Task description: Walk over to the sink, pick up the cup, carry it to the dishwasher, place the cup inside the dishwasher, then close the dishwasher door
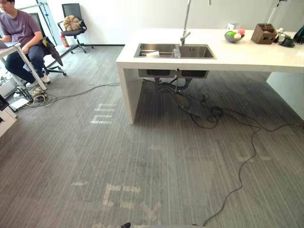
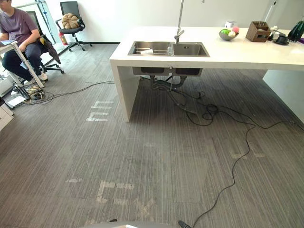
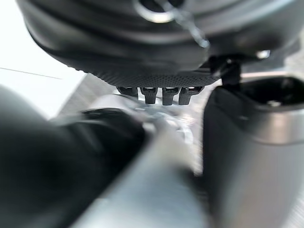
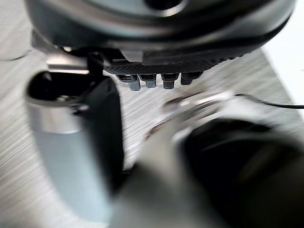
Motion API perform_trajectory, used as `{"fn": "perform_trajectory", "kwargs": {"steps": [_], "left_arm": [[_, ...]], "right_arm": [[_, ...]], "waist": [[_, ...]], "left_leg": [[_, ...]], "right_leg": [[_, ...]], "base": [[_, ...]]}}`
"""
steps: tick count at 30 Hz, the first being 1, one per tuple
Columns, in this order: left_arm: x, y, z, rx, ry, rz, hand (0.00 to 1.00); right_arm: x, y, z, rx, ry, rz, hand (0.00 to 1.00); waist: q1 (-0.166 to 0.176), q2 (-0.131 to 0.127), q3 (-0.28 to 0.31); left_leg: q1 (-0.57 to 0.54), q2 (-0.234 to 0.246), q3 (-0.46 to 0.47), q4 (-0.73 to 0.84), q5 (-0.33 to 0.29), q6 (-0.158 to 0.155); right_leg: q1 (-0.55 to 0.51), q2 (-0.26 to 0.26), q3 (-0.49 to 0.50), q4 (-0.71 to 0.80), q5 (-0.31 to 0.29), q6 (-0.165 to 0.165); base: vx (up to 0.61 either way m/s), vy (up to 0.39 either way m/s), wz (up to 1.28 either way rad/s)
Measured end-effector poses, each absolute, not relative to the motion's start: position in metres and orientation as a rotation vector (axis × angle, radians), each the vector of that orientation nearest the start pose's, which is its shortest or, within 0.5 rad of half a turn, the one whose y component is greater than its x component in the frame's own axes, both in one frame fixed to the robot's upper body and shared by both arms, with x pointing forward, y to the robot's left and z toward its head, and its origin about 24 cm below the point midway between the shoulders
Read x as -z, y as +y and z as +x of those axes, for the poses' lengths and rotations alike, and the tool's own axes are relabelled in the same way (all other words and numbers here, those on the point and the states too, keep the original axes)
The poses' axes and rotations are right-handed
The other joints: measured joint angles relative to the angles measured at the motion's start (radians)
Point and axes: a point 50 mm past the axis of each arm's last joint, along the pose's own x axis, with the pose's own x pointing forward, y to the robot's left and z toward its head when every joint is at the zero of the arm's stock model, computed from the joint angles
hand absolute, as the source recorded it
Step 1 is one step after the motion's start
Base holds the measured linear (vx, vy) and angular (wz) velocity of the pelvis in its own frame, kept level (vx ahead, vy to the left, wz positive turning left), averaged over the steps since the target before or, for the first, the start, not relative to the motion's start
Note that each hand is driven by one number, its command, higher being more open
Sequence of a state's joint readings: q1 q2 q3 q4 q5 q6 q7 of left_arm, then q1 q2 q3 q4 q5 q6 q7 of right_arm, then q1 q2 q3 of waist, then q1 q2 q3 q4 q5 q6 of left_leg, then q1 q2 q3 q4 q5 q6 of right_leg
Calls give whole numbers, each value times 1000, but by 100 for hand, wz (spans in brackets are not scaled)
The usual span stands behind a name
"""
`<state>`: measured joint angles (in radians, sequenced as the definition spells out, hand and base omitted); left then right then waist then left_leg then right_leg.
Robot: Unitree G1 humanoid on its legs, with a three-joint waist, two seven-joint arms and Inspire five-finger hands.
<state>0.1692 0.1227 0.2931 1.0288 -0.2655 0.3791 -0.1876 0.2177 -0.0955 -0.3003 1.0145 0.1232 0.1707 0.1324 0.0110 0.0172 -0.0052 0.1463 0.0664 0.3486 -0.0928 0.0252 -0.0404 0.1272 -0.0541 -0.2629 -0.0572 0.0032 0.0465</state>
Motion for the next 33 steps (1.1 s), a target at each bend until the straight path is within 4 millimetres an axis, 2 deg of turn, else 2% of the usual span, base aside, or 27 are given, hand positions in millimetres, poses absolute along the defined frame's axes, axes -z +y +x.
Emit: {"fn": "perform_trajectory", "kwargs": {"steps": [2, 5, 7, 11, 21, 26, 33], "left_arm": [[169, 208, 44, -273, 1354, -391, 100], [168, 205, 55, -246, 1281, -350, 100], [168, 205, 58, -238, 1264, -316, 100], [168, 206, 60, -283, 1256, -264, 100], [169, 208, 54, -415, 1247, -326, 100], [171, 205, 46, -555, 1224, -478, 100], [171, 204, 45, -585, 1208, -511, 100]], "right_arm": [[167, -216, 45, 255, 1268, 176, 100], [165, -213, 59, 218, 1236, 157, 100], [165, -211, 65, 203, 1235, 156, 100], [168, -195, 74, 188, 1254, 254, 100], [168, -196, 74, 218, 1231, 324, 100], [168, -197, 74, 248, 1212, 370, 100], [168, -198, 72, 264, 1201, 387, 100]], "waist": [[1, -3, 3], [1, -4, 5], [2, -4, 6], [2, -4, 8], [1, -8, 20], [1, -9, 34], [1, -10, 36]], "left_leg": [[-1, -3, 0, 0, 0, 0], [-2, -3, -8, -1, -1, 0], [-2, -2, -11, -1, 0, -1], [-2, -4, -15, -1, 0, -1], [5, -11, -27, -2, 0, 0], [12, -11, -30, -2, 0, 0], [14, -12, -34, -2, 1, 1]], "right_leg": [[9, -1, -6, -15, 3, 4], [16, 2, -15, -26, 4, 3], [17, 3, -18, -27, 4, 3], [19, 2, -21, -27, 4, 3], [32, -5, -33, -27, 5, 5], [43, -5, -37, -27, 5, 5], [46, -5, -40, -27, 5, 5]], "base": [[18, 0, 6], [2, -36, 8], [-8, -42, 5], [-16, -23, 3], [-28, -5, 3], [0, 0, 0], [-26, -11, 2]]}}
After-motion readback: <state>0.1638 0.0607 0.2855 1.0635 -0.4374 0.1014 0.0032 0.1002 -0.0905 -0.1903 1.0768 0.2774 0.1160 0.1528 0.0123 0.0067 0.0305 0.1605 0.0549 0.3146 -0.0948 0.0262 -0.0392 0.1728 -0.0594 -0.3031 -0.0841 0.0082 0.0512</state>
